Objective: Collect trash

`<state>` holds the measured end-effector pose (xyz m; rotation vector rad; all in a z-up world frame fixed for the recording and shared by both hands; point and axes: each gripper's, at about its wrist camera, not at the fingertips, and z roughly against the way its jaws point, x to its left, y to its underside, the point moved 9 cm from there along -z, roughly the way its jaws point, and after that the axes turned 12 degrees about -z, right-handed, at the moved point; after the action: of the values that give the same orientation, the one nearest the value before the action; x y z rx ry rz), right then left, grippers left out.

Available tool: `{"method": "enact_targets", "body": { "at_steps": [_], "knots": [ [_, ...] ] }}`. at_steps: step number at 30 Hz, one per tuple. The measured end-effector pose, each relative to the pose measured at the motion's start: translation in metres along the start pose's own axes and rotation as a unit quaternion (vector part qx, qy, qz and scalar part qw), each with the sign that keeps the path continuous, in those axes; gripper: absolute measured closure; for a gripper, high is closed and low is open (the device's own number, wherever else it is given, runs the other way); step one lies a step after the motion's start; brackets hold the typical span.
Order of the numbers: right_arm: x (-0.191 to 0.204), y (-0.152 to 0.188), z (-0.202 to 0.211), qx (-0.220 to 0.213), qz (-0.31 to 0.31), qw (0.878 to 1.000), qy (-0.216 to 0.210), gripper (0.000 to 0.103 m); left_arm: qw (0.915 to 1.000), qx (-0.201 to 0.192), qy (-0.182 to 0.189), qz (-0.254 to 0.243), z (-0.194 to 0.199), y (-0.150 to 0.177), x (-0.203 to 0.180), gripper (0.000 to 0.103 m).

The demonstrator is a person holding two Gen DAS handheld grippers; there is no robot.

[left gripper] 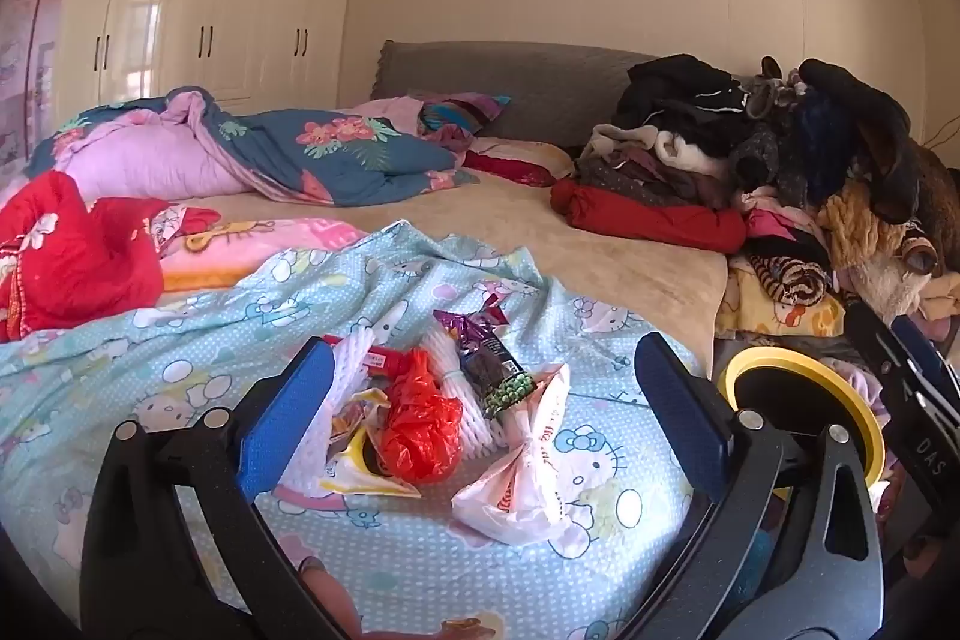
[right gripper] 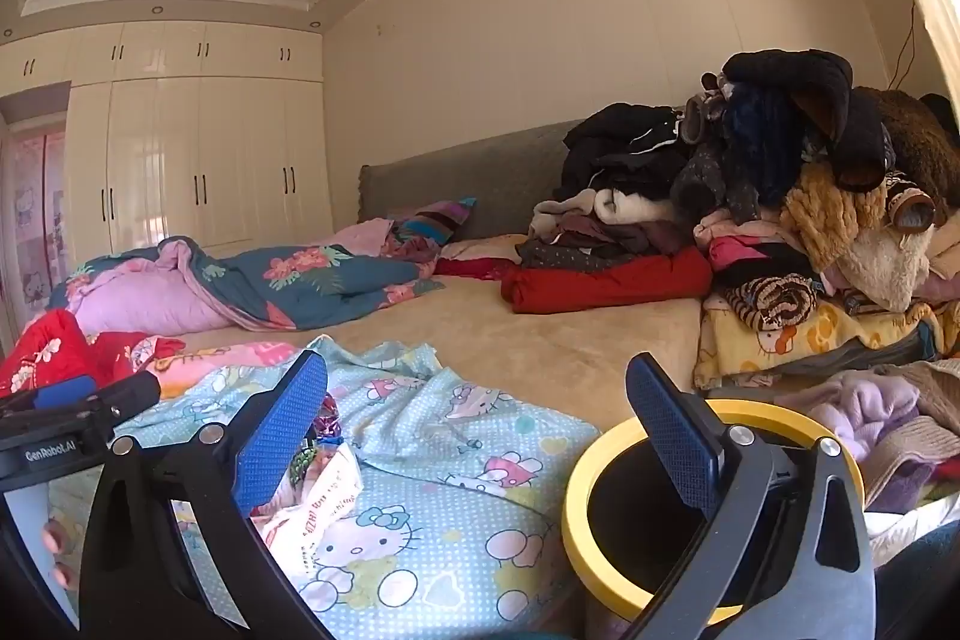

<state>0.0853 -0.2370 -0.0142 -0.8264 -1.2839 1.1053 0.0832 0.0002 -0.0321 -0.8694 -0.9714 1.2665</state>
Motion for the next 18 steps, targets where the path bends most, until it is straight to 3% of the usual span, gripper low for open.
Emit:
{"method": "enact_targets", "body": {
  "at_steps": [18],
  "knots": [
    [-0.0006, 0.0004, 0.0009, 0.005, 0.005, 1.0, -0.003, 0.006, 1.0, -0.002, 0.005, 0.006, 0.0068, -0.0052, -0.0053, 0.011]
  ]
}}
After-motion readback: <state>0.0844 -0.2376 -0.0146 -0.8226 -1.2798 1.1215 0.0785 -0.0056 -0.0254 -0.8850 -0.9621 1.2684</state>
